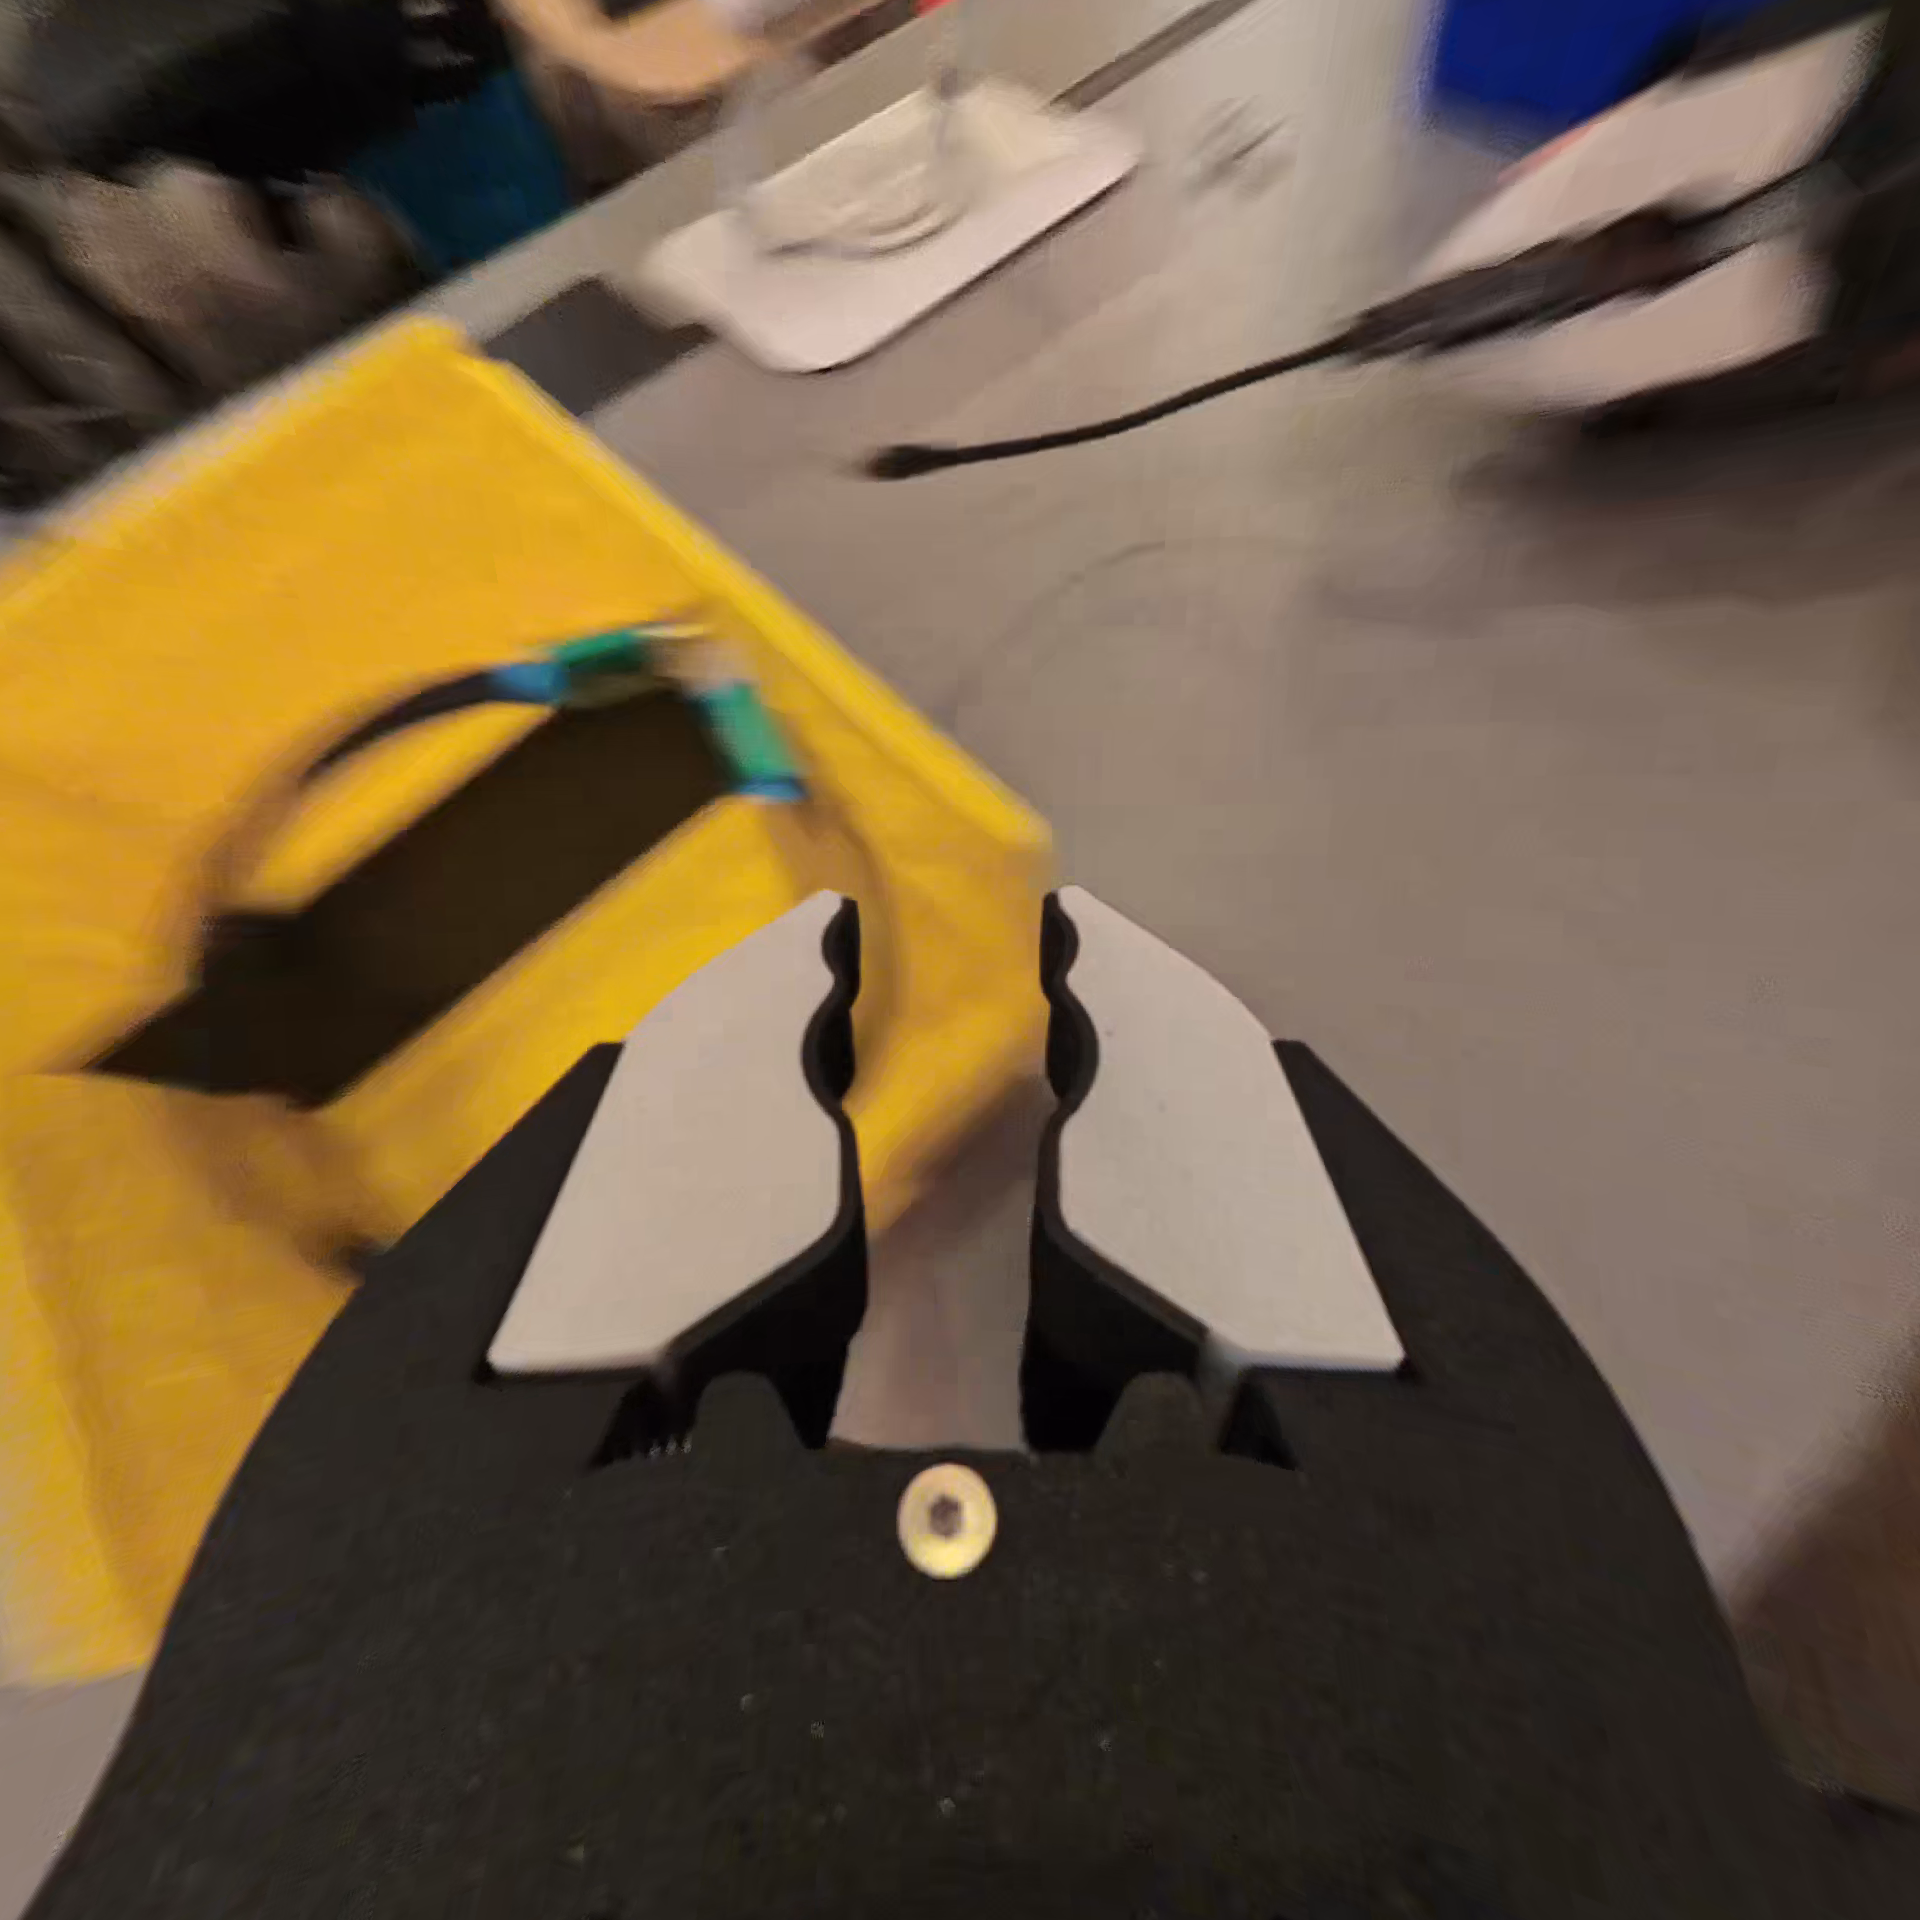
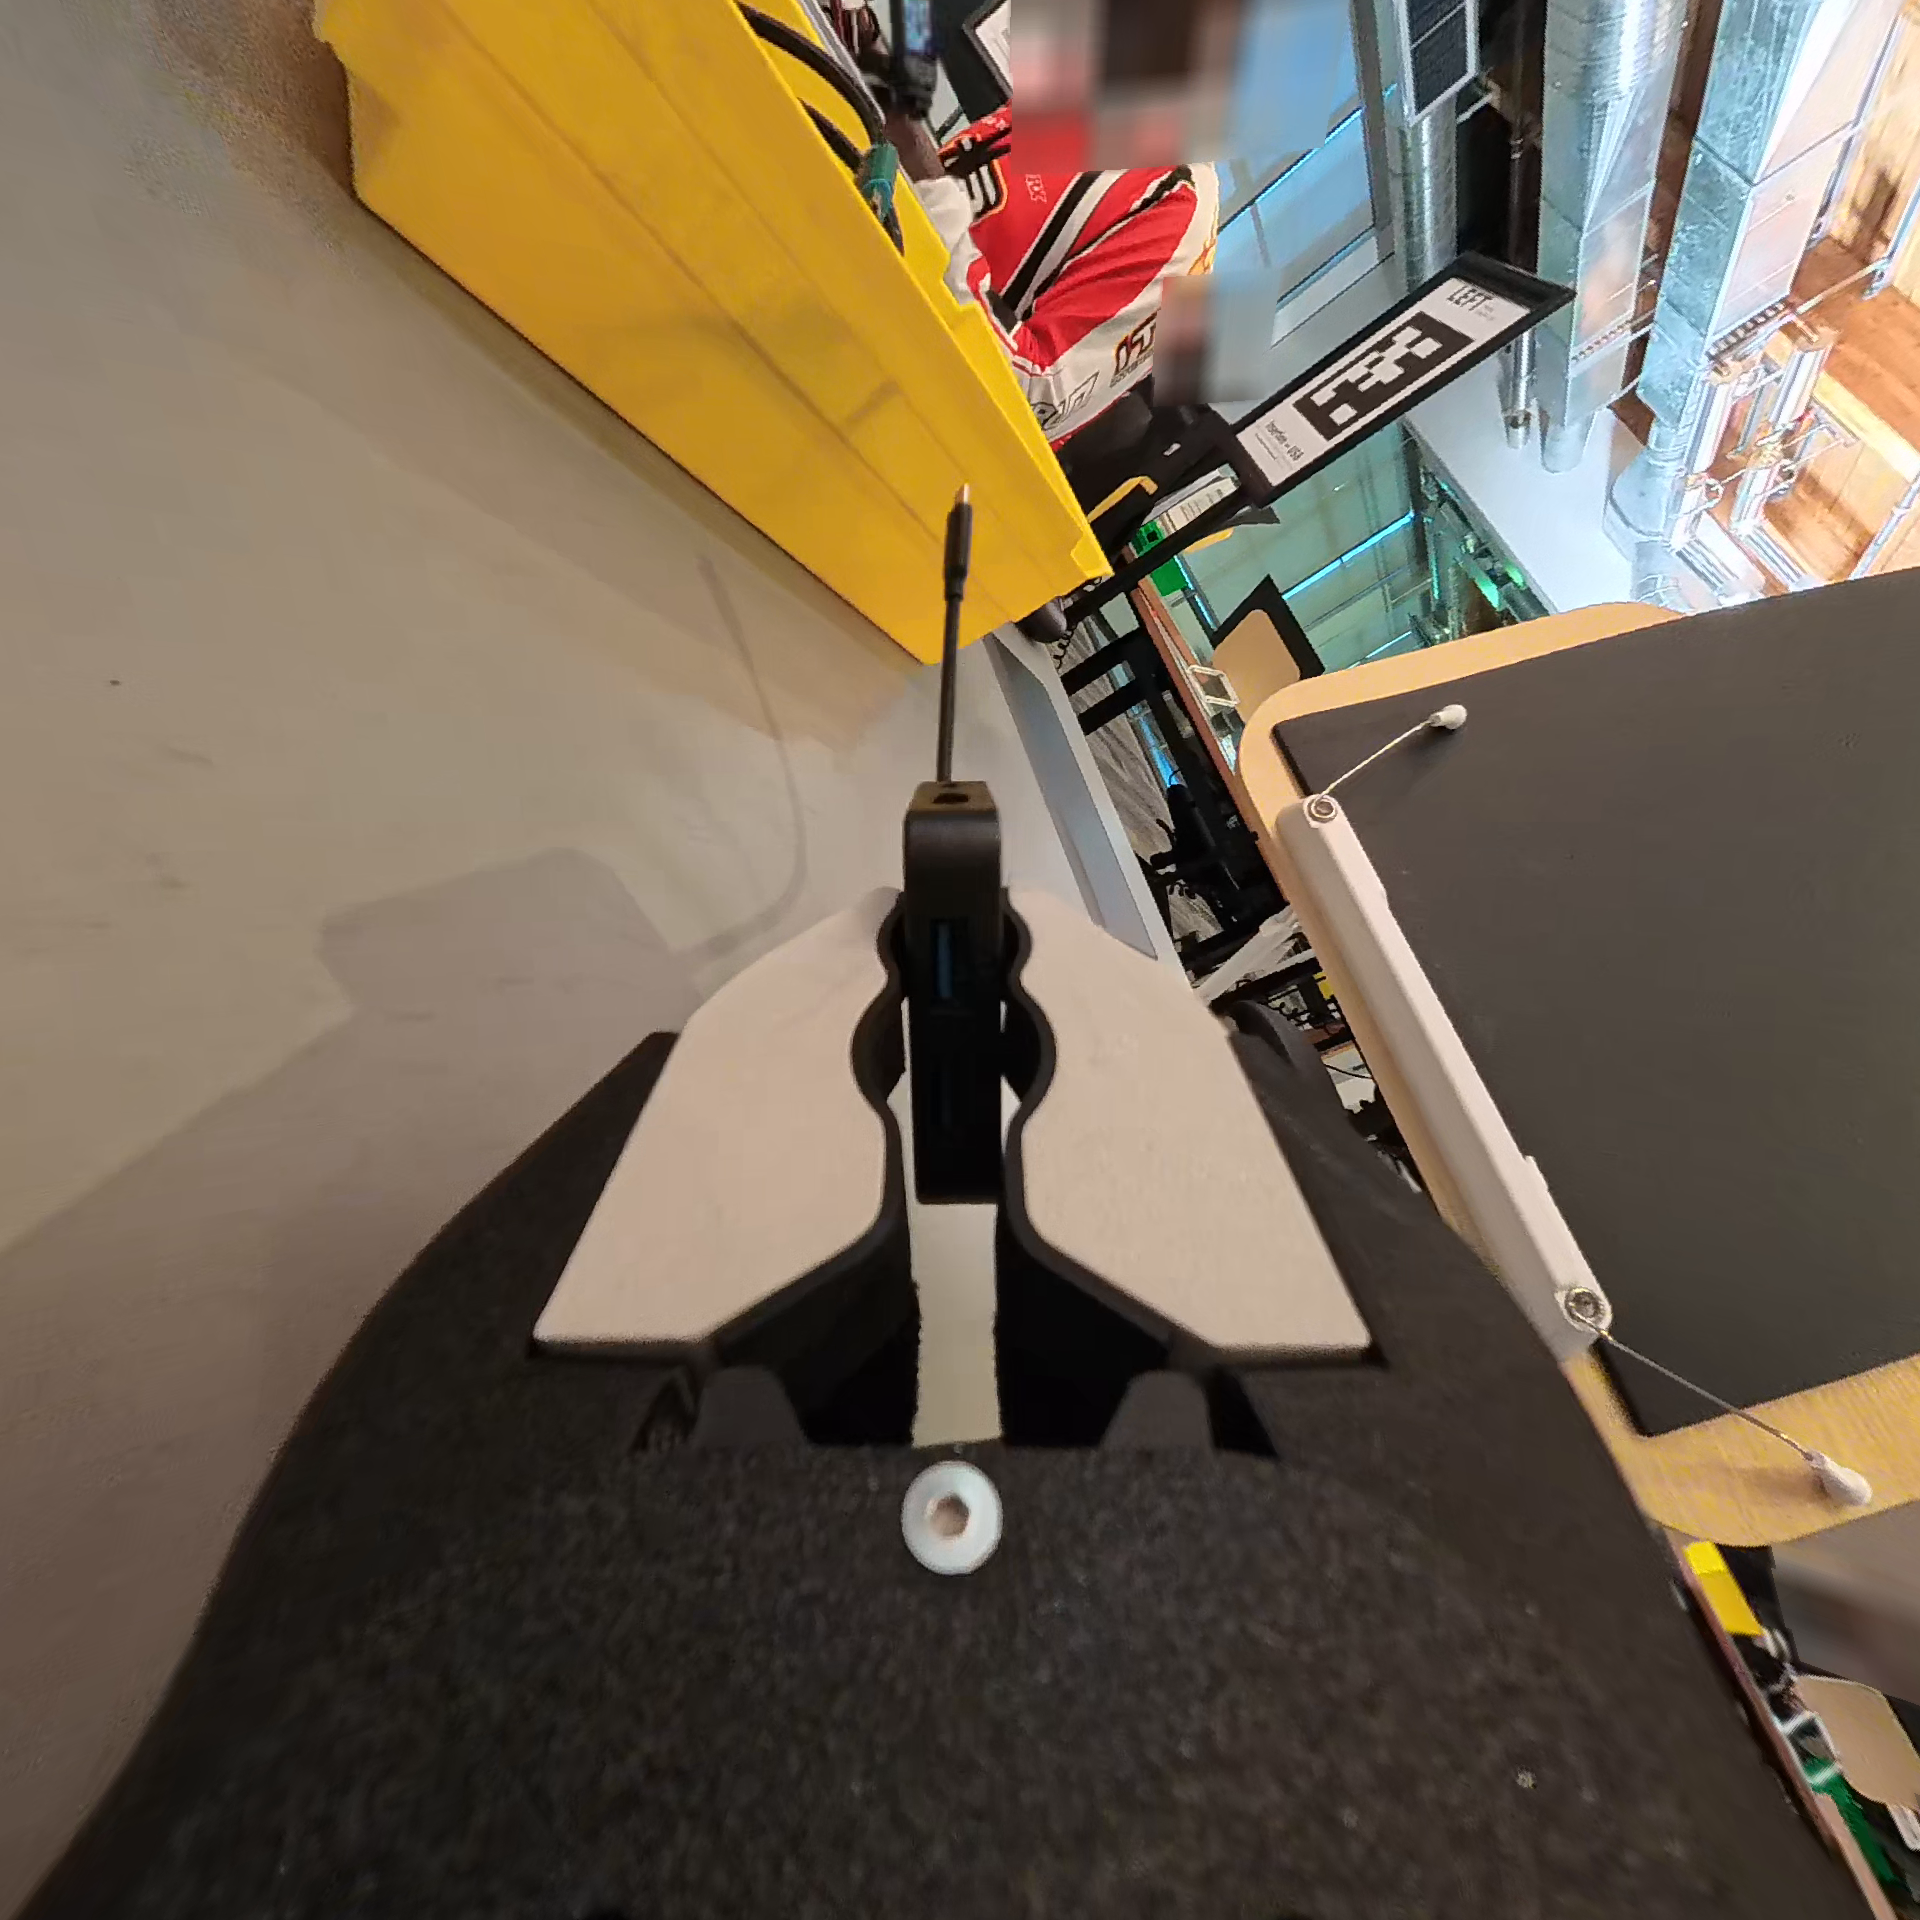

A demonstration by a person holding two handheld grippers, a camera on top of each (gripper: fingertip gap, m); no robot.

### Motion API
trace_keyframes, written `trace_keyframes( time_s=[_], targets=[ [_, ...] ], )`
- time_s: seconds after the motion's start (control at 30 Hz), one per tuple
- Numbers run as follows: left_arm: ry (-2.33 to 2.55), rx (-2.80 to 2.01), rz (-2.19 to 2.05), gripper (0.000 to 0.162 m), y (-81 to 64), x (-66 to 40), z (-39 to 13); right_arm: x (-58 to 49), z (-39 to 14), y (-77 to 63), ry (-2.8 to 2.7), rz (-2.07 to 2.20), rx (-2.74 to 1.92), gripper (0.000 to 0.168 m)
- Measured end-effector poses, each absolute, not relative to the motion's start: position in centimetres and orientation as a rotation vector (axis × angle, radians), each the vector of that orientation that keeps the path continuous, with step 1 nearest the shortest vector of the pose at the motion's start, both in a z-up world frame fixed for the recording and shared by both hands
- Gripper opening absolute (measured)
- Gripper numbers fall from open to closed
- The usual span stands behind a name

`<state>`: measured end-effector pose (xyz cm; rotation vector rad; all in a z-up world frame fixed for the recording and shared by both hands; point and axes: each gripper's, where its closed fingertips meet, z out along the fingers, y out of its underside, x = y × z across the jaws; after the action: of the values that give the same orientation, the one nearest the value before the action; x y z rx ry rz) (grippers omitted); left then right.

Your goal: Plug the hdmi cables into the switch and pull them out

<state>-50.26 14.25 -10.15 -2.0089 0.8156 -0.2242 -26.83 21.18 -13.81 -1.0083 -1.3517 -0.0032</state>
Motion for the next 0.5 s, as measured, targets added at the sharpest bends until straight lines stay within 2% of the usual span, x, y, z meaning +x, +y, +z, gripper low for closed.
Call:
trace_keyframes(
  time_s=[0.13,0.23,0.27,0.33,0.4,0.5],
  targets=[
    [1.004,-2.015,0.178,0.043,22.3,-56.0,-8.2,-26.8,-14.1,21.2,-1.364,-0.006,-1.018,0.013],
    [1.154,-2.025,0.36,0.05,26.5,-57.7,-9.5,-26.8,-14.2,21.2,-1.37,-0.01,-1.022,0.013],
    [1.225,-2.025,0.388,0.048,27.1,-57.6,-10.5,-26.8,-14.3,21.3,-1.372,-0.012,-1.023,0.013],
    [1.396,-1.987,0.484,0.016,27.5,-57.4,-12.3,-26.8,-14.4,21.3,-1.377,-0.013,-1.027,0.013],
    [1.457,-1.912,0.679,0.011,28.0,-58.3,-11.5,-26.8,-14.4,21.3,-1.378,-0.014,-1.027,0.013],
    [1.354,-1.903,0.634,0.008,26.8,-58.6,-7.6,-26.8,-14.4,21.2,-1.38,-0.008,-1.027,0.013]
  ],
)
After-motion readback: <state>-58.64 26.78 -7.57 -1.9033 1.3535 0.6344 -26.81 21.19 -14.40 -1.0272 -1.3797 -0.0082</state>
